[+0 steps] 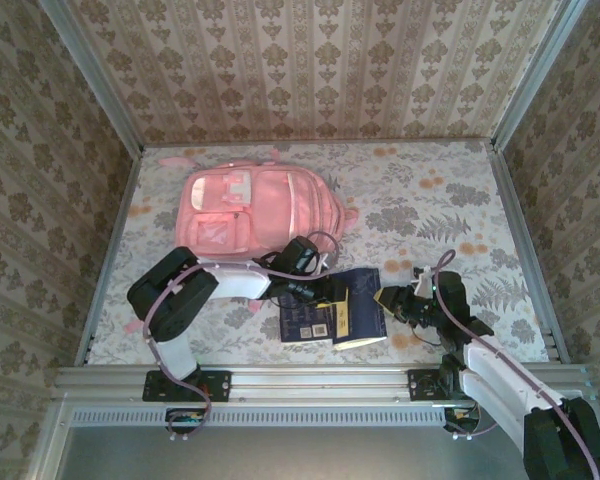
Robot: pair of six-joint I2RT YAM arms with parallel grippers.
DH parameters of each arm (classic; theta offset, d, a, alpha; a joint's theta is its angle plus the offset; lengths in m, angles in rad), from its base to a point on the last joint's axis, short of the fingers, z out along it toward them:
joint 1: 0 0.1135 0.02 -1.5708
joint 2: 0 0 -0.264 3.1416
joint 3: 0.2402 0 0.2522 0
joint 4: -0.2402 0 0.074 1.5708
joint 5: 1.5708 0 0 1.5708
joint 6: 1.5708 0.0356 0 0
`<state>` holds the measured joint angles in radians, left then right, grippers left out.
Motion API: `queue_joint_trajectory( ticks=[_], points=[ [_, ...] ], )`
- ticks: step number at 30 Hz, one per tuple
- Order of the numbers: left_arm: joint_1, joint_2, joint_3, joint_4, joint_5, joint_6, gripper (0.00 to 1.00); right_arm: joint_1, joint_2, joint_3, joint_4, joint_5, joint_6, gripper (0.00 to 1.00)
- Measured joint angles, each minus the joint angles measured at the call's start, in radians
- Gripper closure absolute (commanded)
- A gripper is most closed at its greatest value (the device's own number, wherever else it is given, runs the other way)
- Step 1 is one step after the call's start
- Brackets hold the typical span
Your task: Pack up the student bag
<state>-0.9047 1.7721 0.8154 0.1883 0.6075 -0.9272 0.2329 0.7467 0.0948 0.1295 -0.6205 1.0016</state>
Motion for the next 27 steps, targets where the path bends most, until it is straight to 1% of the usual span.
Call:
queue_joint_trajectory(
  ticks=[2,3,4,6,7,8,10,12,16,18,21,24,27],
  points=[
    [-0.003,0.005,0.000,0.010,0.002,0.000,0.56,0.019,0.024,0.011,0.001,-0.007,-0.014,0.58],
    [-0.004,0.007,0.000,0.016,0.003,0.000,0.57,0.031,0.041,0.018,0.001,-0.008,-0.018,0.62],
    [-0.005,0.008,0.000,0.019,0.003,0.000,0.57,0.040,0.057,0.023,0.002,-0.008,-0.021,0.70],
    [-0.005,0.009,0.000,0.022,0.003,0.000,0.58,0.064,0.096,0.034,-0.001,-0.003,-0.034,0.91],
    [-0.005,0.009,-0.001,0.022,0.003,0.000,0.58,0.072,0.110,0.040,-0.004,0.002,-0.036,0.96],
    [-0.005,0.009,-0.002,0.021,0.003,0.000,0.57,0.077,0.123,0.053,-0.018,0.008,-0.046,1.00],
    [-0.003,0.000,-0.005,0.017,-0.002,0.001,0.53,0.081,0.126,0.084,-0.066,0.024,-0.072,1.00],
    [0.003,-0.033,-0.013,-0.023,-0.014,0.012,0.47,0.082,0.096,0.115,-0.123,0.051,-0.092,1.00],
    [0.033,-0.178,-0.031,-0.128,-0.039,0.037,0.38,0.082,-0.009,0.170,-0.197,0.067,-0.112,1.00],
    [0.054,-0.268,-0.031,-0.147,-0.042,0.043,0.33,0.082,-0.025,0.210,-0.193,0.040,-0.112,1.00],
    [0.080,-0.352,-0.031,-0.135,-0.030,0.034,0.28,0.082,-0.025,0.249,-0.153,-0.026,-0.095,1.00],
    [0.095,-0.380,-0.031,-0.098,-0.008,0.006,0.26,0.082,-0.025,0.278,-0.100,-0.089,-0.059,1.00],
    [0.101,-0.383,-0.031,-0.078,0.017,-0.009,0.26,0.082,-0.025,0.313,-0.054,-0.134,-0.018,1.00]
  ],
)
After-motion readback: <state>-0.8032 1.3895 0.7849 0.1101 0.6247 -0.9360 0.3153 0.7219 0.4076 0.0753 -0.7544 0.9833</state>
